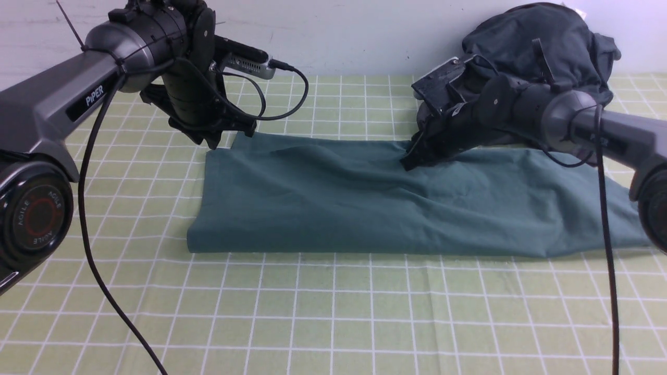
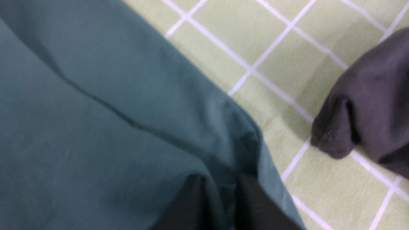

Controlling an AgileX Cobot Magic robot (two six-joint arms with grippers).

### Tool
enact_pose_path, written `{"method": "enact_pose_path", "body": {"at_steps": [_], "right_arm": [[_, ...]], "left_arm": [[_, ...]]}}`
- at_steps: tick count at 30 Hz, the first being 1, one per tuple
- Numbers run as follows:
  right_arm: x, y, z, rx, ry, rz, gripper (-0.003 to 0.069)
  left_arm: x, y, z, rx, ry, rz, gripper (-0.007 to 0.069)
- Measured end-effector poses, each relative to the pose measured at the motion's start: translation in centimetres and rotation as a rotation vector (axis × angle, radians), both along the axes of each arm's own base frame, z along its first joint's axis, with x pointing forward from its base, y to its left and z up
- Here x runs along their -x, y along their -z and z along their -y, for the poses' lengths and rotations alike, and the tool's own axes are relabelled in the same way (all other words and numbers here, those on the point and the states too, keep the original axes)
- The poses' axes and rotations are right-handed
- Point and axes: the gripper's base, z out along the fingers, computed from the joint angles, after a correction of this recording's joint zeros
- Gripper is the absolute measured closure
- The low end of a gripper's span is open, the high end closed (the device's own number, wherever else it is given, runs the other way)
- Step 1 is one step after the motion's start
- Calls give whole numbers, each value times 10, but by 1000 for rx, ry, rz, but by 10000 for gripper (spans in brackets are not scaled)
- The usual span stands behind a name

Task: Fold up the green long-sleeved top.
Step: Use both arms to drag the lower edge of the fabric forward and fold it over the upper edge

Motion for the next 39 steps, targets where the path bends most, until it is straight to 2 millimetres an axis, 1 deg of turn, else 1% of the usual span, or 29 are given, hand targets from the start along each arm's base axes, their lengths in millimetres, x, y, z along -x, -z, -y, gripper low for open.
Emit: {"method": "enact_pose_path", "body": {"at_steps": [1, 2, 4, 8, 9, 12, 13, 16, 19, 20, 21, 22, 23, 24, 25, 28, 29, 30, 31, 33, 34, 36, 39], "right_arm": [[0, 0, 0, -1, 0, 0, 618], [0, 0, 0, -2, 1, -1, 648], [-1, -2, 1, -4, 4, 5, 662], [-7, -11, 7, -32, 41, 26, 664], [-11, -16, 13, -62, 80, 44, 664], [-18, -22, 24, -122, 159, 75, 664], [-19, -22, 24, -124, 162, 76, 664], [-21, -13, 25, -133, 179, 77, 659], [-22, -2, 25, -130, 183, 57, 628], [-22, 0, 25, -134, 186, 55, 601], [-23, 0, 25, -136, 187, 56, 596], [-23, -1, 25, -153, 197, 54, 545], [-23, -4, 25, -161, 200, 56, 516], [-23, -4, 26, -163, 201, 55, 510], [-21, -12, 27, -169, 199, 51, 466], [-14, -33, 32, -170, 175, 3, 412], [-12, -38, 32, -171, 172, 4, 411], [-5, -53, 35, -171, 151, -29, 403], [-1, -63, 37, -170, 137, -49, 403], [7, -77, 38, -168, 116, -80, 410], [12, -85, 39, -165, 103, -99, 423], [18, -94, 39, -160, 84, -122, 452], [22, -100, 39, -158, 73, -137, 497]], "left_arm": [[0, 0, 0, 0, 0, 0, 467], [0, 0, 0, 1, -1, 0, 467], [0, 0, 0, 2, -3, 0, 467], [0, 0, 0, 6, -14, 1, 467], [0, 0, -1, 3, -24, 4, 467], [-2, -1, -3, -14, -50, 30, 467], [-3, 0, -3, -15, -52, 34, 467], [-7, 3, -5, -27, -92, 64, 467], [-10, 10, -6, -34, -110, 68, 467], [-11, 13, -6, -33, -111, 67, 466], [-11, 14, -6, -32, -112, 68, 463], [-14, 18, -5, -27, -109, 78, 456], [-15, 20, -4, -23, -104, 88, 447], [-16, 21, -4, -22, -102, 91, 443], [-20, 26, -2, -14, -92, 112, 419], [-27, 39, 0, 1, -78, 142, 362], [-28, 41, 0, 1, -77, 140, 358], [-31, 51, 2, 12, -85, 144, 333], [-33, 58, 2, 20, -97, 145, 326], [-35, 67, 1, 32, -121, 149, 324], [-38, 75, 0, 34, -138, 152, 330], [-40, 82, -3, 25, -159, 158, 368], [-43, 85, -6, 1, -163, 185, 473]]}}
